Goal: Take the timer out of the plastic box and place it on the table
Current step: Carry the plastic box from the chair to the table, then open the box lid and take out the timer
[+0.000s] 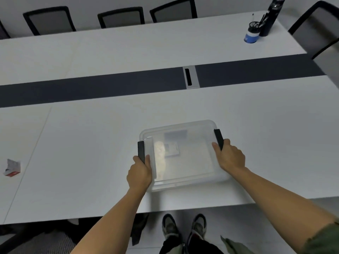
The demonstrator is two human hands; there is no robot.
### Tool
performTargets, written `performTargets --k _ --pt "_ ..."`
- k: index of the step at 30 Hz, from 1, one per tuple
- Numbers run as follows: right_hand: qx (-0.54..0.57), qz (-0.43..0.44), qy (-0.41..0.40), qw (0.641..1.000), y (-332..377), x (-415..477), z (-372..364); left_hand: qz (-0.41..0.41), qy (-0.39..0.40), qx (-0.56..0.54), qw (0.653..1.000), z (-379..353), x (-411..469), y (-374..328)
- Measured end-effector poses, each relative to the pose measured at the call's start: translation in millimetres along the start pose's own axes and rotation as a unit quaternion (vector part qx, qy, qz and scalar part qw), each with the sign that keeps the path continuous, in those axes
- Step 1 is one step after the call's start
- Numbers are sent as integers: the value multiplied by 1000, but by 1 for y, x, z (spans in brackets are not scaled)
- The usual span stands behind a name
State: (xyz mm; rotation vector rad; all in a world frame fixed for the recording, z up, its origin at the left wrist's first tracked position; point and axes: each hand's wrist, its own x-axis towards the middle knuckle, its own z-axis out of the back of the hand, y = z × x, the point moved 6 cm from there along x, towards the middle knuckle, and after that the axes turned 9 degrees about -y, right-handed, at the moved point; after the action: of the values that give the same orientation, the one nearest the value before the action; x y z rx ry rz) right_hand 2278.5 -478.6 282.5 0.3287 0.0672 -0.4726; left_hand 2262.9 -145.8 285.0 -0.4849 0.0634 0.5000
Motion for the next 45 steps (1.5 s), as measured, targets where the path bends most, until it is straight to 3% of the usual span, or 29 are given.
performTargets --k 6,15,18,22,24,26,29,33,36,40,45 --pt "130 -29 29 991 -16 7 -8 -22 55 -108 992 -3 13 7" --pt "293 -118 93 944 -34 6 -21 85 179 -261 945 -11 25 34" --pt "236 -126 94 959 -40 3 -21 110 157 -257 947 -5 23 41" --pt "110 -75 -58 989 -30 -3 9 -6 5 -116 993 24 29 33" --pt "90 -31 -98 991 -17 -5 21 -53 5 -79 995 29 24 18" --pt "61 -3 -49 997 -4 -7 19 -56 28 -87 994 27 19 9" --pt "61 -27 18 998 3 -8 14 -23 44 -103 993 25 23 8" --pt "84 -75 -6 994 1 -7 26 -2 44 -124 991 34 32 6" --pt "110 -61 -40 991 13 -10 43 -1 35 -163 986 48 38 -1" --pt "272 -55 -39 960 56 2 63 107 68 -332 935 68 57 2" --pt "411 -64 103 903 133 16 60 186 79 -464 862 106 90 17"
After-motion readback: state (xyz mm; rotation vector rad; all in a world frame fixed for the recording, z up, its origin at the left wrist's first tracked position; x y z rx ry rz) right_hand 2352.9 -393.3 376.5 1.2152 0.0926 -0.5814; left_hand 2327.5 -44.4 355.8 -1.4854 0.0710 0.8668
